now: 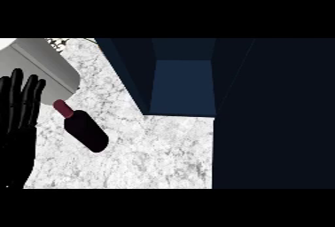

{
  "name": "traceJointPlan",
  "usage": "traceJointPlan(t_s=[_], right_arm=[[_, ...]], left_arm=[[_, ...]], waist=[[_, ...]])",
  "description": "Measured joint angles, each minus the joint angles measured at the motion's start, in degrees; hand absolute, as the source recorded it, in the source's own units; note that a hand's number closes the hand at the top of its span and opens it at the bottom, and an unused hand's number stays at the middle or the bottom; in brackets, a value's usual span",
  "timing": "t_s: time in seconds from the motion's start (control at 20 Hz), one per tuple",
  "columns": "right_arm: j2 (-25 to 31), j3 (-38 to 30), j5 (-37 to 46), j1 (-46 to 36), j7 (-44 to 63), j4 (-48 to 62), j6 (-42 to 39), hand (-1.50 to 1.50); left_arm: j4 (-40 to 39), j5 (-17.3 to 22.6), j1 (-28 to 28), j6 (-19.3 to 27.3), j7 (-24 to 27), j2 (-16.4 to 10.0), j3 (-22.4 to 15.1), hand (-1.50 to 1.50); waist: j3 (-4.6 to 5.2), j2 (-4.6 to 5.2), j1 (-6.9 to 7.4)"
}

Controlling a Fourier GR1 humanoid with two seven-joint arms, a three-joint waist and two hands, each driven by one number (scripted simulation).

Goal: Pick up the wine, place it into the cabinet and close the cabinet

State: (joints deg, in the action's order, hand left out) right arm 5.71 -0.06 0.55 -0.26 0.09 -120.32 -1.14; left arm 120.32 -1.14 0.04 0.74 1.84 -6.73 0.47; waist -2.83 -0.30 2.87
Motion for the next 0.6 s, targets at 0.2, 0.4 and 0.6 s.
traceJointPlan(t_s=[0.2, 0.4, 0.6], right_arm=[[-0.5, 0.7, -0.9, 2.3, -1.0, -0.8, -0.8, -1.5], [-0.5, 3.3, -2.7, 3.6, 0.4, -1.6, -3.1, -1.5], [-0.1, 6.2, -5.9, 5.5, 3.7, -4.7, -5.7, -1.5]], left_arm=[[-1.1, 8.4, -1.1, -7.5, 0.1, -3.4, 1.3, -1.5], [-4.2, 21.4, -0.3, -17.5, -1.7, -4.7, -2.1, -1.5], [-5.6, 36.8, 1.2, -24.3, -7.8, -7.6, -2.2, -1.5]], waist=[[1.84, 0.17, -2.21], [2.64, 0.47, -3.46], [2.86, 0.26, -3.58]])
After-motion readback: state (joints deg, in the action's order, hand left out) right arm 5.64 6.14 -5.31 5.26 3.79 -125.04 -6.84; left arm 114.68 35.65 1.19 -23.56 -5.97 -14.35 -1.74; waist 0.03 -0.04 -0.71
